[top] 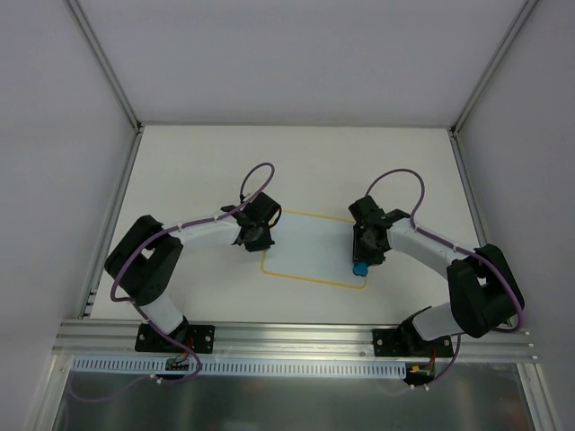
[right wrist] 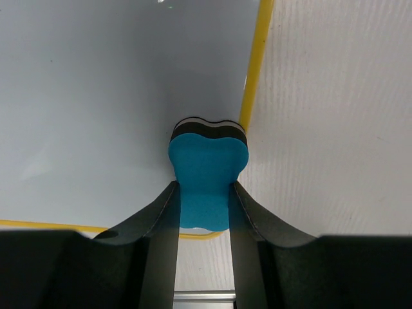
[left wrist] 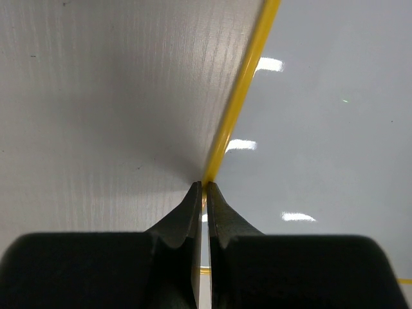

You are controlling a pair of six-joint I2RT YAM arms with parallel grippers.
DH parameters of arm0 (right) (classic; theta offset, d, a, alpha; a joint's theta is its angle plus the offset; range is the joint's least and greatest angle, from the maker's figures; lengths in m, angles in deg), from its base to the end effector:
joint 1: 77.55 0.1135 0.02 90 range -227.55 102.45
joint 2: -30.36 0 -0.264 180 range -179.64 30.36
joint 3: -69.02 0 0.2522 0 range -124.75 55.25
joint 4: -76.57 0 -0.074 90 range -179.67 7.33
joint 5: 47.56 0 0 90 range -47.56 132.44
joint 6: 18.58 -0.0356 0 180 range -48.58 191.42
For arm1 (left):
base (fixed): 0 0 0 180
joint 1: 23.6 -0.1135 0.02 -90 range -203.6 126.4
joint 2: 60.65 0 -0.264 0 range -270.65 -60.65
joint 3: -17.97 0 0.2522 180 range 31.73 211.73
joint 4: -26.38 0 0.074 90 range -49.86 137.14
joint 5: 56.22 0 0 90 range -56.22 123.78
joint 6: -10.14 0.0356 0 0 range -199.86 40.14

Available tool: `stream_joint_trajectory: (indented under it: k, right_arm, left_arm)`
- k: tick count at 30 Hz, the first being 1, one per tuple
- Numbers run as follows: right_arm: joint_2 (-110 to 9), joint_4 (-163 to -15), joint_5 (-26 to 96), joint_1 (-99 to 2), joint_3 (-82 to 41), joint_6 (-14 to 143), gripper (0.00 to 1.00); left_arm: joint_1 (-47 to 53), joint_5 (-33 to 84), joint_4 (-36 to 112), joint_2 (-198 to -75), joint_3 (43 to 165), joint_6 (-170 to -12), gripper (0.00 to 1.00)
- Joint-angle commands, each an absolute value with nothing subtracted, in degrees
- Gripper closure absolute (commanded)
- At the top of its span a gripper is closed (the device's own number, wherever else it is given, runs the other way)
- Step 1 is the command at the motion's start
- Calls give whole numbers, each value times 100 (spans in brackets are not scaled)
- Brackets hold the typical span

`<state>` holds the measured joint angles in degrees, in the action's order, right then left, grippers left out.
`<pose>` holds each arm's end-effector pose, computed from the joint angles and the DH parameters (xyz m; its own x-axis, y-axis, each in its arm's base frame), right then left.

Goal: Erase the whiteboard

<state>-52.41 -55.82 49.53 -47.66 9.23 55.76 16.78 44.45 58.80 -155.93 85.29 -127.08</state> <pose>0.2235 0.1234 0.1738 -0.9112 -0.2148 -0.3514 -0.2212 0.9750 -0.0224 0.2487 -0.2029 0.1634 -0.8659 -0.2104 -0.4538 -0.1010 0.9621 -0.2534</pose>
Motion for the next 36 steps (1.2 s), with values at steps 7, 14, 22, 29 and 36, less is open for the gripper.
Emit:
stream_joint_trajectory:
  k: [7,14,22,29,36]
  right_arm:
    - [-5568,-5081,4983,-4109,885,5358,100]
    - [-6008,-5749,4323,-3651,489,5156,100]
    - [-5773,-5785,4455,-4089,988,5120,100]
    - [-5069,-5434,4744,-5337,1342,5559,100]
    - [-5707,-5407,4736,-5672,510,5998,100]
  left_arm:
    - [1569,4494,6537,-15953,8323,-12635,100]
    - [1569,4450,6537,-15944,8332,-12644,100]
    - [1569,4494,6537,-15847,8280,-12644,100]
    - [1569,4494,6537,-15821,8236,-12644,100]
    - [1577,4485,6537,-15794,8200,-12644,100]
